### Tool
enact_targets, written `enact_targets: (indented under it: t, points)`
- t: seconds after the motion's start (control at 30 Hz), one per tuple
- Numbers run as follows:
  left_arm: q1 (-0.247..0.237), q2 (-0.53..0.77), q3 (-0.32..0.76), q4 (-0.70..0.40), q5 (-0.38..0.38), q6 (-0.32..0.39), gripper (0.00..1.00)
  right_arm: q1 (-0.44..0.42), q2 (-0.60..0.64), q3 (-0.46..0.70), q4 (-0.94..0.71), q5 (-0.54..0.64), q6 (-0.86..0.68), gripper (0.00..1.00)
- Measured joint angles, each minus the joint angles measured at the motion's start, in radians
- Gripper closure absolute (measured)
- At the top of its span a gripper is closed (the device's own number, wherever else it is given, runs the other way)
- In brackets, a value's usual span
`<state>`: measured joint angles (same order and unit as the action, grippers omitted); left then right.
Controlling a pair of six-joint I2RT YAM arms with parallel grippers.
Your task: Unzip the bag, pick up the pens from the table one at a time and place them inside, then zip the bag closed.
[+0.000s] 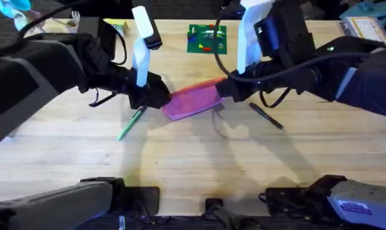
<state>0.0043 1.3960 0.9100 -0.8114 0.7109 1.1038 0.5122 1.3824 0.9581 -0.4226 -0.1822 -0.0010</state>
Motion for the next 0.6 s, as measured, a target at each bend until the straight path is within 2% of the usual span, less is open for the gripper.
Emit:
enact_targets:
  t: [0.07, 0.1, 0.4, 0.6]
  points:
    - [0.000, 0.000, 0.000, 0.002, 0.000, 0.000, 0.958, 0.016, 0.000, 0.000, 0.012, 0.003, 0.000, 0.971]
    - [0.000, 0.000, 0.000, 0.012, -0.004, 0.000, 0.958, 0.070, 0.000, 0.000, 0.065, 0.018, 0.000, 0.972]
    - [0.002, 0.000, 0.000, 0.015, -0.019, 0.000, 0.958, 0.161, 0.002, -0.004, 0.157, 0.062, 0.028, 0.972]
    - [0.002, 0.000, 0.000, 0.015, -0.022, 0.000, 0.958, 0.211, 0.055, -0.005, 0.247, 0.058, 0.067, 0.972]
